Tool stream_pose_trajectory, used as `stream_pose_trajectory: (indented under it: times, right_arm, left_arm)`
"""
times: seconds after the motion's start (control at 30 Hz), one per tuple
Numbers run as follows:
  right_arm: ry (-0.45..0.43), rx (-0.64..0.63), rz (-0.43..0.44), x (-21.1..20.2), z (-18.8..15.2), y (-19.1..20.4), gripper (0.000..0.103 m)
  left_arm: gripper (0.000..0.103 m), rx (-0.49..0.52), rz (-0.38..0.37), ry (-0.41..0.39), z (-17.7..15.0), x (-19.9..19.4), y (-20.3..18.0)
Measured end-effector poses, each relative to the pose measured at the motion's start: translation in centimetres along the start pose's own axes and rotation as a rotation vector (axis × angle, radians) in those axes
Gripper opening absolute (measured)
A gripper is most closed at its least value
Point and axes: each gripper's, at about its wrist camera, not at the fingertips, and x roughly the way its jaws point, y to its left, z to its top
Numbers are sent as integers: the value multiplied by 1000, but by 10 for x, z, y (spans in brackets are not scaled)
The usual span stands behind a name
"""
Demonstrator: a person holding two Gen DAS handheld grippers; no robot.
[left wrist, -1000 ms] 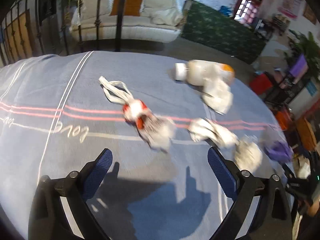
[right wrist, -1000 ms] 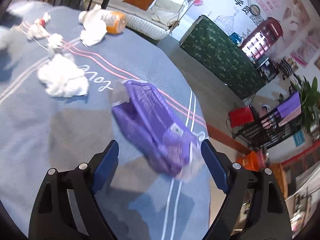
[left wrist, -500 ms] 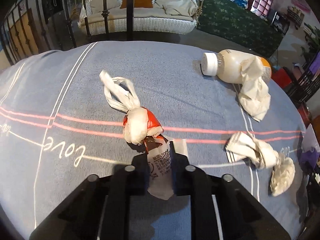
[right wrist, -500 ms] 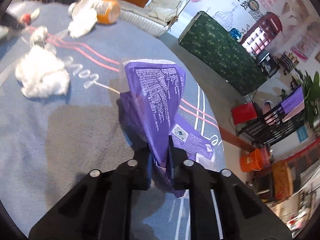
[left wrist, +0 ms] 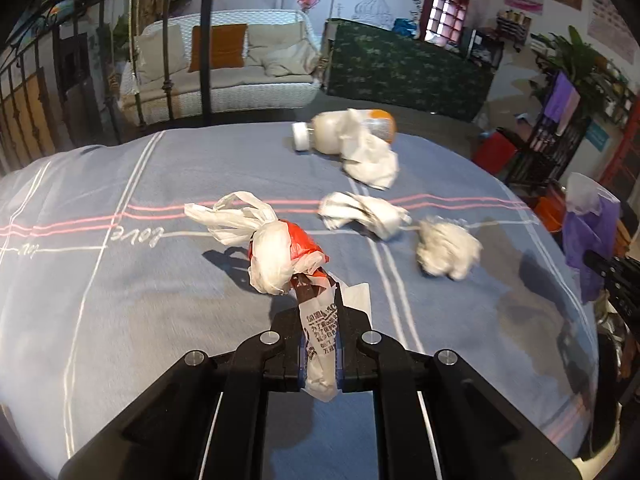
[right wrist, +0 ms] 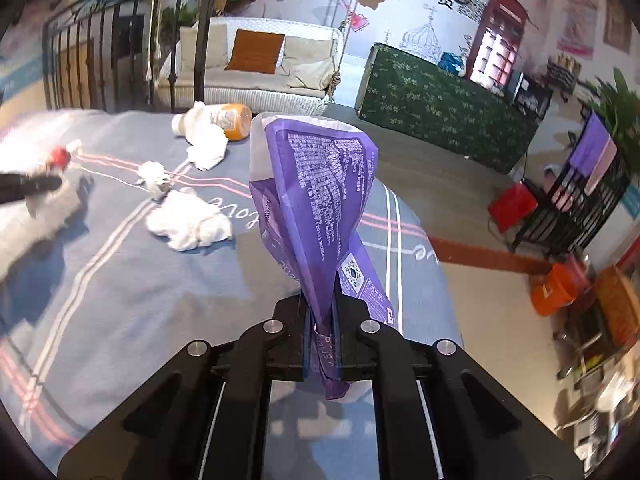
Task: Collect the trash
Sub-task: 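Carry both bags over the black bin and open both tools to drop them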
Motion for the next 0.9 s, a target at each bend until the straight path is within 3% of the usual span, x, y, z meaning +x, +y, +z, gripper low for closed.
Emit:
stream_pose_trajectory:
  times: [0.47,0.9]
  right_arm:
    - [-31,153,87,-76,-59,1,9]
    - [-49,300,56,-133,-120,-18,9]
  left_arm:
    - [10,108,-97,-34,-64,-58,-78]
    - [10,210,-205,-40,-104,-76,-149]
